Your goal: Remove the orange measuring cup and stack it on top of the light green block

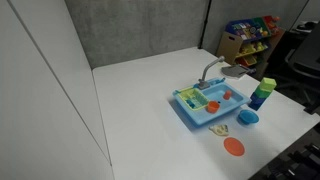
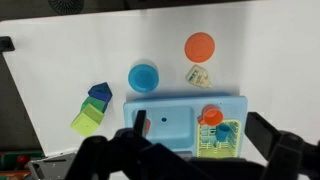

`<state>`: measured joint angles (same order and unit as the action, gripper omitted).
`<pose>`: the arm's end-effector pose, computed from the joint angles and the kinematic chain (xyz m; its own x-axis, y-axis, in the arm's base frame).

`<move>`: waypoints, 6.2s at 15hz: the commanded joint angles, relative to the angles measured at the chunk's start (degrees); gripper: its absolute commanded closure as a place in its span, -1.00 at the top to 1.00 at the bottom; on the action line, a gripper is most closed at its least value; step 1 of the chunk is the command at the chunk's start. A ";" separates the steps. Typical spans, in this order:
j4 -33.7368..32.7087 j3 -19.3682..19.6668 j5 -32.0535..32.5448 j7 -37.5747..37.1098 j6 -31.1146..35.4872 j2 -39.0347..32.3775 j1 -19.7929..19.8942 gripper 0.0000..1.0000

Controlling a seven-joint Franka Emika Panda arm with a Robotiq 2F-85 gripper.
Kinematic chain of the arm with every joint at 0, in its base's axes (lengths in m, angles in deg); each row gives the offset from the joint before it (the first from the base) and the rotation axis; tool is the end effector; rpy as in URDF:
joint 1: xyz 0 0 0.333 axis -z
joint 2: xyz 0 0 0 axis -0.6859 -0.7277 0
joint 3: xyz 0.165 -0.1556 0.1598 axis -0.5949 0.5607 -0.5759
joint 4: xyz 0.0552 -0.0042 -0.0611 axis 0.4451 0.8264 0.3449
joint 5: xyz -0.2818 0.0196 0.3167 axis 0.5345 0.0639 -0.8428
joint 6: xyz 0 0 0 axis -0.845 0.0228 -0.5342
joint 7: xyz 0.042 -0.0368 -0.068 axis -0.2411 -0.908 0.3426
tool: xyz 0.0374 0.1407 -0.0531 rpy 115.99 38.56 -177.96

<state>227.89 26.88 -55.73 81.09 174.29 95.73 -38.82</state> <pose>0.3974 -0.0455 0.3926 0.9892 -0.1295 0.0692 -0.1298 -0.9915 0.0001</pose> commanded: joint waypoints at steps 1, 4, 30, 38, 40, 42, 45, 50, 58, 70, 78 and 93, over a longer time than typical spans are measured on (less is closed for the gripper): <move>-0.12 0.11 0.07 -0.05 -0.15 -0.02 -0.12 1.00; -0.46 -0.08 0.14 -0.17 -0.09 -0.48 -0.18 1.00; -25.62 -1.03 0.02 -8.80 17.08 -46.08 -1.05 1.00; -35.24 2.06 0.40 -10.53 17.34 -61.76 -1.46 1.00; -37.26 2.56 -0.03 -10.95 16.68 -63.90 -1.55 1.00; -34.72 2.41 -0.58 -9.09 18.21 -62.79 -1.30 1.00; -36.30 2.44 -1.04 -9.10 17.36 -63.89 -1.27 1.00; -36.59 2.55 -0.49 -7.72 19.57 -64.81 -0.99 1.00; -37.69 1.48 -0.41 2.68 29.52 -70.60 0.42 1.00; -49.54 2.47 4.31 10.24 32.60 -85.36 0.54 1.00; -55.93 3.17 4.94 9.59 32.04 -91.53 0.50 1.00; -50.44 3.74 4.38 9.65 33.74 -87.16 1.97 1.00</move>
<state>174.40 30.88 -51.96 90.27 207.12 5.99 -37.67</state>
